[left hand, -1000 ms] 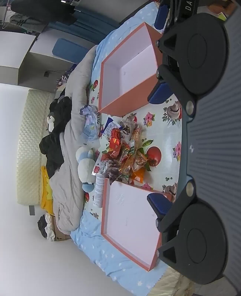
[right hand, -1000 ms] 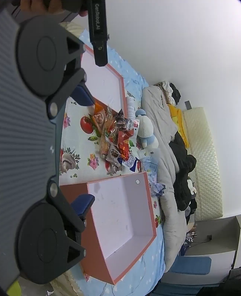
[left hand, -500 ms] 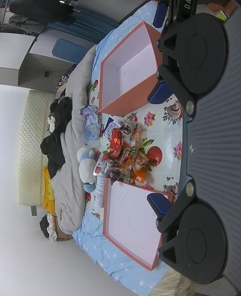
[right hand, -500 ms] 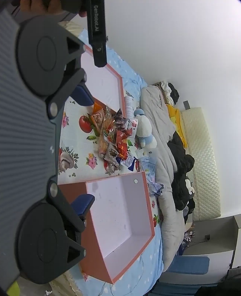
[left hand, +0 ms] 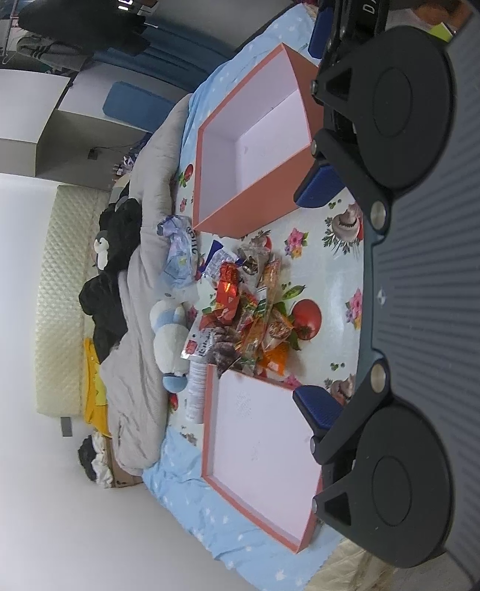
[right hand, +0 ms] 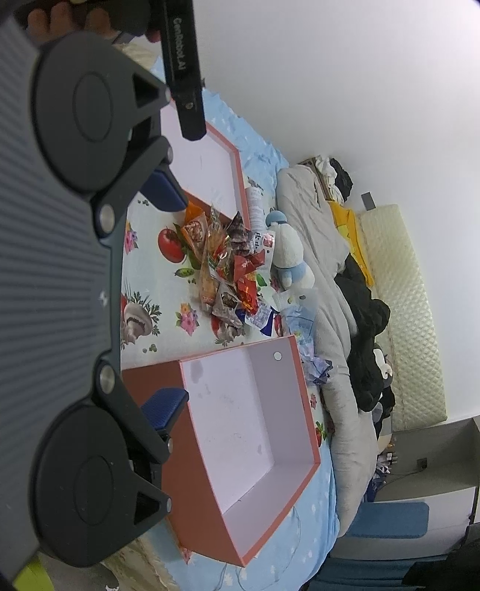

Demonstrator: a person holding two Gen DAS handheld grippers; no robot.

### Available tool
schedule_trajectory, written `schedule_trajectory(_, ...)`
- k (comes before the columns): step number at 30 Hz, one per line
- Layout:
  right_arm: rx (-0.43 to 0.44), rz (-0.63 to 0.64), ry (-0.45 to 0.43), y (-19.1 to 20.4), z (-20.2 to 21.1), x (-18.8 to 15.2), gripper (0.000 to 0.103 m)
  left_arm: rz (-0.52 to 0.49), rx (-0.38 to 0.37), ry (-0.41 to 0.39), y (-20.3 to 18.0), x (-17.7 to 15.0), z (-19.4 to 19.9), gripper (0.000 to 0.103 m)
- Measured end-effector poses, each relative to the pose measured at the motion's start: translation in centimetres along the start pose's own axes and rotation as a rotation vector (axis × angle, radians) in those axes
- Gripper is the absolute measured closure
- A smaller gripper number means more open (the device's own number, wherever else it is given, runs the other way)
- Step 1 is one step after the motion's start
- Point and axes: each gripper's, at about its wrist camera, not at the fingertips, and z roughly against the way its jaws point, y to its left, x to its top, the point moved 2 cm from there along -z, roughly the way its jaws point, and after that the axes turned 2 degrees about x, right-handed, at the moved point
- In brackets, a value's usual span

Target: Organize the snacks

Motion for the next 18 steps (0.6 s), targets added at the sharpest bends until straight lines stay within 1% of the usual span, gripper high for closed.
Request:
schedule_trajectory(6, -0.013, 0.011, 0.011, -0.07, -0.43, -0.4, 0.0, 0.002, 0.005, 0.016, 0.11, -0.35, -0.51, 0.0)
schedule_trajectory(18, -0.021, 0.011, 0.024, 0.06, -0.62, -0.81, 0.0, 0.016, 0.008, 0.009, 0.6, -0.39, -0.14, 0.0)
